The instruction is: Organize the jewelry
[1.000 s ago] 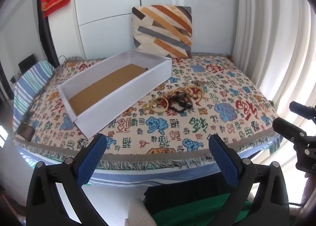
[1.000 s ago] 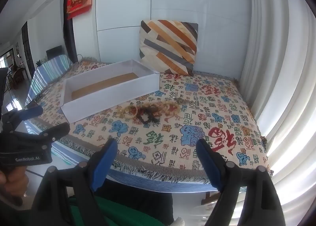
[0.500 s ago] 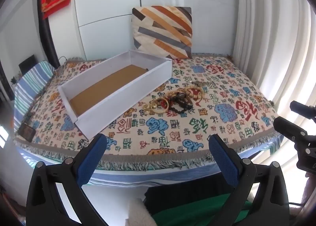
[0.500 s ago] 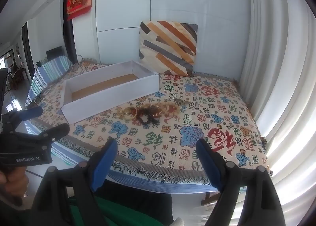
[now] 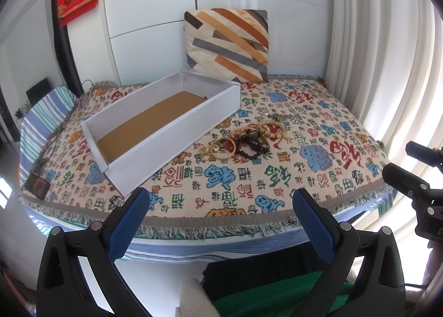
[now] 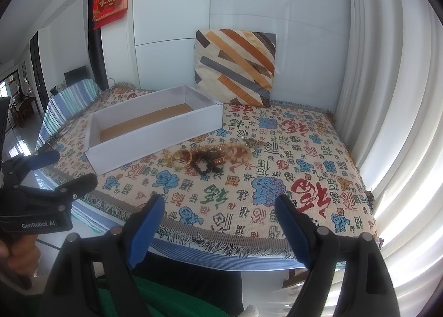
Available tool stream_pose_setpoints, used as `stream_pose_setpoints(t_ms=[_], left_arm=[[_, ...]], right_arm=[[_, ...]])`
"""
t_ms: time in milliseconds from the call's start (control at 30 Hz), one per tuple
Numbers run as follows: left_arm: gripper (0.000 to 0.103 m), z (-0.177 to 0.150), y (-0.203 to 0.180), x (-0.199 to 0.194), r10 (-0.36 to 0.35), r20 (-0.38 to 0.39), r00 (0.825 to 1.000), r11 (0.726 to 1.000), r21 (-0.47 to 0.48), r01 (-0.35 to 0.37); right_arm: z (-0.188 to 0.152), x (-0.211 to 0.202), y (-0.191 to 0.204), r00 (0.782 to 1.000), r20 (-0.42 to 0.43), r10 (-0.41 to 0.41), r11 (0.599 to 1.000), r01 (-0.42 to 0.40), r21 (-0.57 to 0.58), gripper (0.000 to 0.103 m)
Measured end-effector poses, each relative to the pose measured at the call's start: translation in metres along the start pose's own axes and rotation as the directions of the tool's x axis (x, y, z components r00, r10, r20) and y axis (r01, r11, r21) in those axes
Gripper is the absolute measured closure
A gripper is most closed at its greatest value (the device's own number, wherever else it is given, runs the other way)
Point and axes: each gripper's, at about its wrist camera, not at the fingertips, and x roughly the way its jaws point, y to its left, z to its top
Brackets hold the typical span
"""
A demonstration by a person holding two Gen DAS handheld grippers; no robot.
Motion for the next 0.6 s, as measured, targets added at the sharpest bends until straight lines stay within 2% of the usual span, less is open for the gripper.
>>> stream_pose_setpoints(t_ms=[600], left_arm=[[0.0, 0.0001, -0.0012, -0.0005, 0.001, 0.004, 1.0, 1.0, 0.0, -0.001]], right_arm=[[0.0003, 0.0005, -0.0014, 1.0, 0.002, 0.0, 1.0, 0.0, 0.002, 0.019]])
